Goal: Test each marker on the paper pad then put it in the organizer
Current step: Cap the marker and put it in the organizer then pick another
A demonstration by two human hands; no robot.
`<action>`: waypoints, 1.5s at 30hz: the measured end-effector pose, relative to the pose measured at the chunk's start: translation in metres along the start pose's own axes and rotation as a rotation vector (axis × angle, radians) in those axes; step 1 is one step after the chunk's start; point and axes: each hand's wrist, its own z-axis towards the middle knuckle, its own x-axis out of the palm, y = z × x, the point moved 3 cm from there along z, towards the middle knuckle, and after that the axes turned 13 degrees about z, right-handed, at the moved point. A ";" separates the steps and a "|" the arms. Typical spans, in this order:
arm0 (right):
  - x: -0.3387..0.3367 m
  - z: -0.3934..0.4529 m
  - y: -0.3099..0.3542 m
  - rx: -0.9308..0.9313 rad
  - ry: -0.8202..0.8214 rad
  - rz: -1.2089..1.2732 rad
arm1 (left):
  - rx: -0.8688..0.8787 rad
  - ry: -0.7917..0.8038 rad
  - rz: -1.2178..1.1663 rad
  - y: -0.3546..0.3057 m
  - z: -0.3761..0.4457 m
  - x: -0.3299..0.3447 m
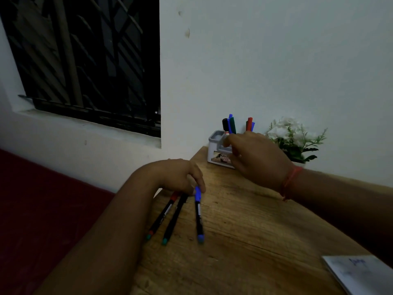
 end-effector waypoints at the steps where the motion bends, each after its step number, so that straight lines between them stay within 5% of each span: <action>1: -0.001 -0.003 -0.002 0.006 0.006 0.000 | 0.009 0.000 0.009 -0.001 0.000 0.001; 19: -0.025 -0.112 -0.033 0.185 0.175 -0.015 | -0.003 -0.176 -0.025 -0.014 0.010 0.011; 30: -0.081 -0.202 -0.063 0.227 0.205 -0.101 | 0.190 -0.408 -0.194 -0.113 0.036 -0.012; 35: -0.095 -0.230 -0.084 0.427 0.141 0.124 | 0.270 -0.402 -0.304 -0.183 0.063 -0.009; 45: -0.103 -0.268 -0.103 0.636 -0.316 0.729 | 0.399 -0.351 -0.479 -0.281 0.112 0.045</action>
